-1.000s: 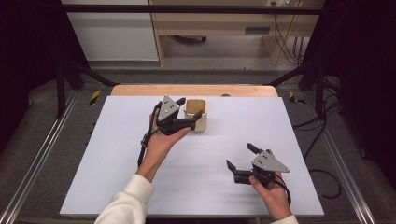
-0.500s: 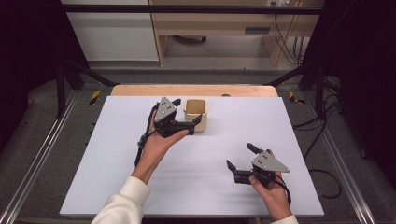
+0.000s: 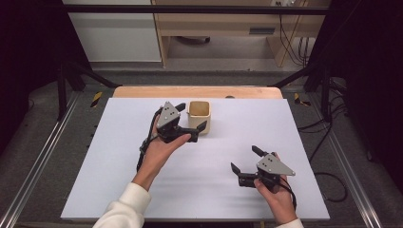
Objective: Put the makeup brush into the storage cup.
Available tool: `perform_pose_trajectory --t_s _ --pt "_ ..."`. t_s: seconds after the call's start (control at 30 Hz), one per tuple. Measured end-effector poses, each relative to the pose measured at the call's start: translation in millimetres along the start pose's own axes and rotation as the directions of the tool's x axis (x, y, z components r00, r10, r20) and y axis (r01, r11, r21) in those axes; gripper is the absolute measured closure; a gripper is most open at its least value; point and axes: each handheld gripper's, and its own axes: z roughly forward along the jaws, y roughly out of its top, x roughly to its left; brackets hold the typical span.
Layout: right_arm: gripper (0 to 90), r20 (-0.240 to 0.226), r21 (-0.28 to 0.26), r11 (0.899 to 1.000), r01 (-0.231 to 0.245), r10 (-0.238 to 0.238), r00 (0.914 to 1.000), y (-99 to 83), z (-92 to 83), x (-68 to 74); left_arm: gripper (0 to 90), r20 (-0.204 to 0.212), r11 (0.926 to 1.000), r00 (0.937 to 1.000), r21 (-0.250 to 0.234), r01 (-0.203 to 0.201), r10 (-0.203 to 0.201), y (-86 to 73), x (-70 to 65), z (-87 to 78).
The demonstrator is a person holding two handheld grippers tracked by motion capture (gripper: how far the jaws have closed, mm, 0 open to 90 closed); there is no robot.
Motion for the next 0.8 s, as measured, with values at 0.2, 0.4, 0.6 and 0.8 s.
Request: perform_pose_trajectory --t_s 0.2,0.4,0.6,0.8 --pt "5.4 0.003 -0.003 1.0 -0.003 0.003 1.0 0.3 -1.0 -0.6 1.6 0.008 1.0 1.0 -0.002 -0.002 0.002 -2.3 -0.7 -3.4" --pt "5.0 0.004 -0.004 1.0 -0.002 0.002 1.0 0.3 -1.2 -0.9 1.6 0.014 1.0 0.9999 0.0 -0.001 0.001 -5.6 -0.4 -8.9" --pt "3.5 0.015 -0.013 1.0 -0.011 0.011 0.9998 0.8 -2.2 -2.0 1.4 0.028 1.0 0.9996 0.005 -0.001 0.001 -10.5 -0.9 -15.2" --pt "2.5 0.026 -0.02 1.0 -0.023 0.024 0.9994 1.6 -3.3 -2.5 1.3 0.037 1.0 0.9993 0.004 0.0 0.0 -17.7 -0.7 -23.5"
